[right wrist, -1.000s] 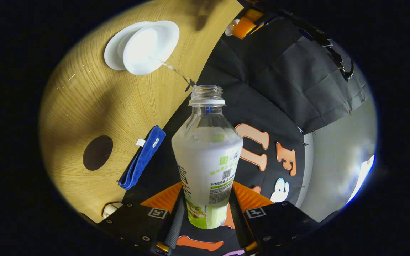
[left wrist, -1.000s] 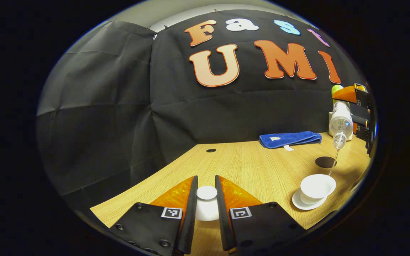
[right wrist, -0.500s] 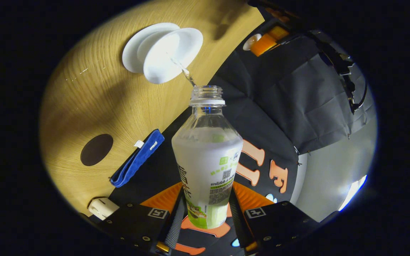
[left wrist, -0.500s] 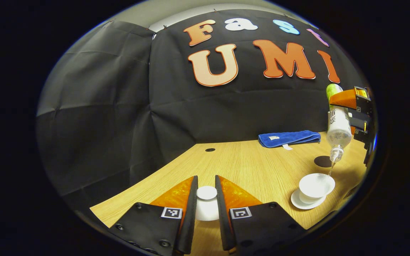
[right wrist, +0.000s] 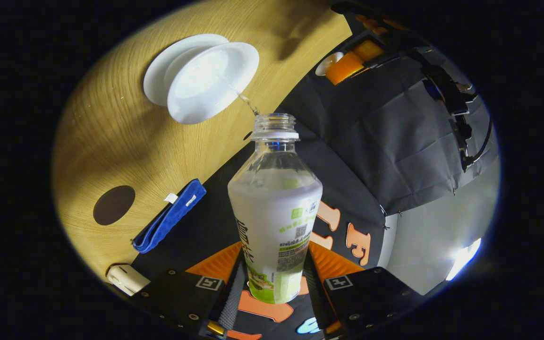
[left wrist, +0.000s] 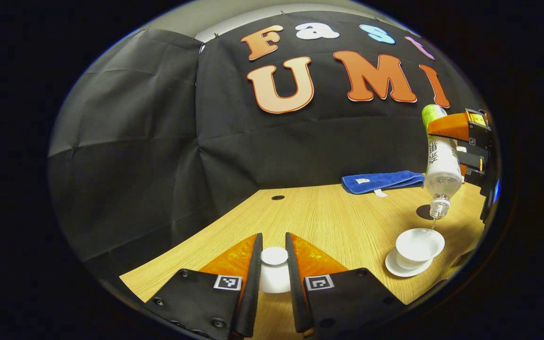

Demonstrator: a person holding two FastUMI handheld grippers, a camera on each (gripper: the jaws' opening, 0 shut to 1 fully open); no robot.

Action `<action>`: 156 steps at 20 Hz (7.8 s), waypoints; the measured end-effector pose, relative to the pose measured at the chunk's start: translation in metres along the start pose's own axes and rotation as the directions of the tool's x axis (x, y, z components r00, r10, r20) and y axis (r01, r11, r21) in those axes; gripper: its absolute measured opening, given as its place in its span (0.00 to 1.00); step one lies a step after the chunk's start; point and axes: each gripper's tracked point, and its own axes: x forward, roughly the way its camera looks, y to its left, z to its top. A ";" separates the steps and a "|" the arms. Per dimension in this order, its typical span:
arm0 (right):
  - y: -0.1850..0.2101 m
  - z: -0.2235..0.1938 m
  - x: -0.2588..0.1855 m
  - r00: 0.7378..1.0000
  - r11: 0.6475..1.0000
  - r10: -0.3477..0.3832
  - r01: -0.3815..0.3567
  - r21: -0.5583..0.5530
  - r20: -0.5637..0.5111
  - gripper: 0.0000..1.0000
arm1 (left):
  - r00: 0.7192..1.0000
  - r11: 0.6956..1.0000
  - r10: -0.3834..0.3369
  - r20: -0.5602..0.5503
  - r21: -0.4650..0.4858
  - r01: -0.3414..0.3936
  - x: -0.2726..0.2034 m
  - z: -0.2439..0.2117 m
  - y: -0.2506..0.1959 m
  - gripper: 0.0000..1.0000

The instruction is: Open the teacup lid with one hand, grasp the water bottle and pour water into the teacup with the other hand; after pouring, place the water bottle on the coaster and then close the teacup lid.

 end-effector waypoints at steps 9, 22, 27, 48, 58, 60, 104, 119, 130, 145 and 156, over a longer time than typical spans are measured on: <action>0.052 0.023 -0.017 0.975 0.897 0.220 -0.207 0.390 0.013 0.65 | 1.000 1.000 -0.023 -0.010 -0.018 0.023 0.000 -0.007 -0.012 0.35; 0.063 -0.006 -0.010 0.963 0.500 0.255 -0.053 0.865 -0.088 0.65 | 0.998 0.997 -0.070 0.001 -0.022 0.070 -0.003 0.003 -0.035 0.35; 0.059 -0.056 -0.011 0.945 0.257 0.254 0.140 0.956 -0.207 0.65 | 0.994 0.994 -0.100 0.035 -0.029 0.101 -0.008 0.018 -0.048 0.35; 0.155 -0.067 0.019 0.905 -0.534 0.419 0.310 0.787 -0.072 0.65 | 0.981 0.979 -0.193 0.034 -0.063 0.195 -0.013 0.022 -0.096 0.35; 0.198 -0.046 0.020 0.874 -0.559 0.486 0.324 0.763 -0.016 0.65 | 0.979 0.977 -0.204 0.025 -0.055 0.206 -0.011 0.022 -0.102 0.35; 0.199 -0.048 0.020 0.874 -0.553 0.485 0.323 0.768 -0.019 0.65 | 0.978 0.977 -0.207 0.030 -0.053 0.209 -0.012 0.024 -0.103 0.34; 0.136 -0.137 -0.123 0.885 -0.576 0.415 0.434 0.692 -0.210 0.97 | 0.938 0.939 -0.343 -0.048 -0.016 0.343 -0.022 0.005 -0.209 0.41; 0.086 -0.138 -0.146 0.889 -0.510 0.352 0.445 0.736 -0.294 0.96 | 0.921 0.943 -0.318 0.226 -0.022 0.331 -0.046 0.125 -0.198 0.86; 0.027 -0.154 -0.150 0.875 -0.493 0.300 0.482 0.724 -0.379 0.96 | 0.888 0.926 -0.295 0.353 -0.123 0.356 -0.051 0.195 -0.194 0.95; 0.016 -0.172 -0.139 0.867 -0.501 0.282 0.498 0.708 -0.411 0.96 | 0.884 0.931 -0.252 0.394 -0.150 0.333 -0.034 0.216 -0.177 0.99; 0.014 -0.175 -0.131 0.864 -0.476 0.282 0.504 0.721 -0.418 0.96 | 0.900 0.946 -0.223 0.373 -0.139 0.292 -0.026 0.207 -0.172 0.96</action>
